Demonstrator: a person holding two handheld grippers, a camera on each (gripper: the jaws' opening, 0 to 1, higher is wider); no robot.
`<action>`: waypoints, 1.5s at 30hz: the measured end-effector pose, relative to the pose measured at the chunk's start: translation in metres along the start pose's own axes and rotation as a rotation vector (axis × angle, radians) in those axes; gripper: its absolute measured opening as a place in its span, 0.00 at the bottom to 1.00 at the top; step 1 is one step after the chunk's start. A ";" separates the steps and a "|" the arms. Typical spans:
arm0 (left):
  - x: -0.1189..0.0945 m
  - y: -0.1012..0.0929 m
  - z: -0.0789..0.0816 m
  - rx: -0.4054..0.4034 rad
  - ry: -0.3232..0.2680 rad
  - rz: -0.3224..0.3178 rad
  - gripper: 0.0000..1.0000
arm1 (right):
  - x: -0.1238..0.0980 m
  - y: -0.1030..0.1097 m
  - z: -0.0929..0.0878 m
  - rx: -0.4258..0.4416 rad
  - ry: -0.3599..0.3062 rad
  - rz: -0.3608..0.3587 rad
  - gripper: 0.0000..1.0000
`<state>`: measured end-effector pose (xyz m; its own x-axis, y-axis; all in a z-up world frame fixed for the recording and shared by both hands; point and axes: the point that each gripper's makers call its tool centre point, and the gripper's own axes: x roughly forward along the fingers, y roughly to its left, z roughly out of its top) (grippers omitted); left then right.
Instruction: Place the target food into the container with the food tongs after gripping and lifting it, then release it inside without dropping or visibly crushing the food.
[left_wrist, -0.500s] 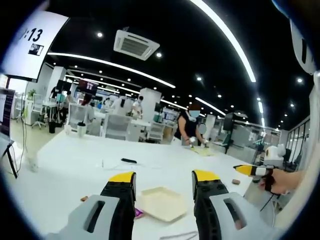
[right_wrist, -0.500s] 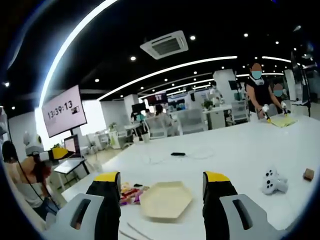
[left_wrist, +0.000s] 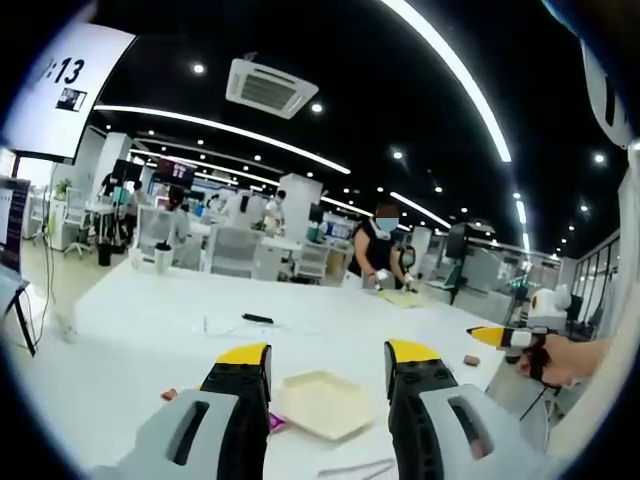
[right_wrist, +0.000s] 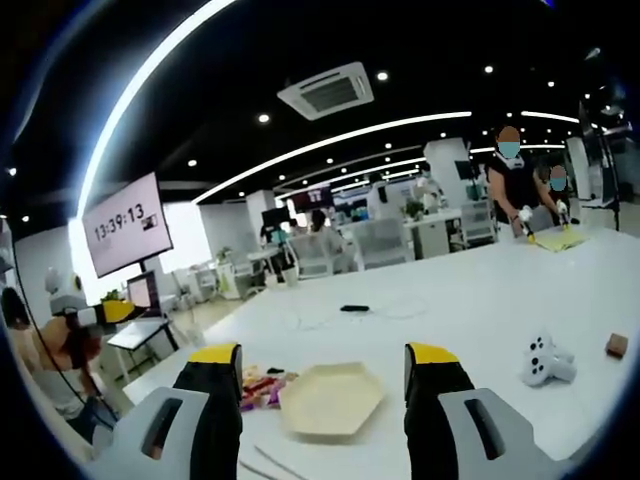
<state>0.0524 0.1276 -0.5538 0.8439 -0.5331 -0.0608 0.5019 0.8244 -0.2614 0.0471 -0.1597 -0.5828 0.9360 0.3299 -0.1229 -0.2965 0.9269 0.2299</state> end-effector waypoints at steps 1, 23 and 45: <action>0.000 -0.001 0.000 0.000 -0.001 0.000 0.45 | 0.000 -0.001 0.000 0.000 0.001 -0.001 0.66; -0.017 0.000 -0.003 -0.017 -0.021 0.017 0.45 | -0.010 -0.001 0.001 -0.018 -0.003 0.000 0.65; -0.020 -0.007 -0.007 -0.004 -0.002 0.005 0.44 | -0.019 -0.002 -0.006 -0.008 0.003 -0.007 0.63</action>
<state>0.0308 0.1313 -0.5576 0.8467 -0.5288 -0.0596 0.4973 0.8260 -0.2654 0.0287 -0.1666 -0.5863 0.9376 0.3235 -0.1271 -0.2911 0.9307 0.2213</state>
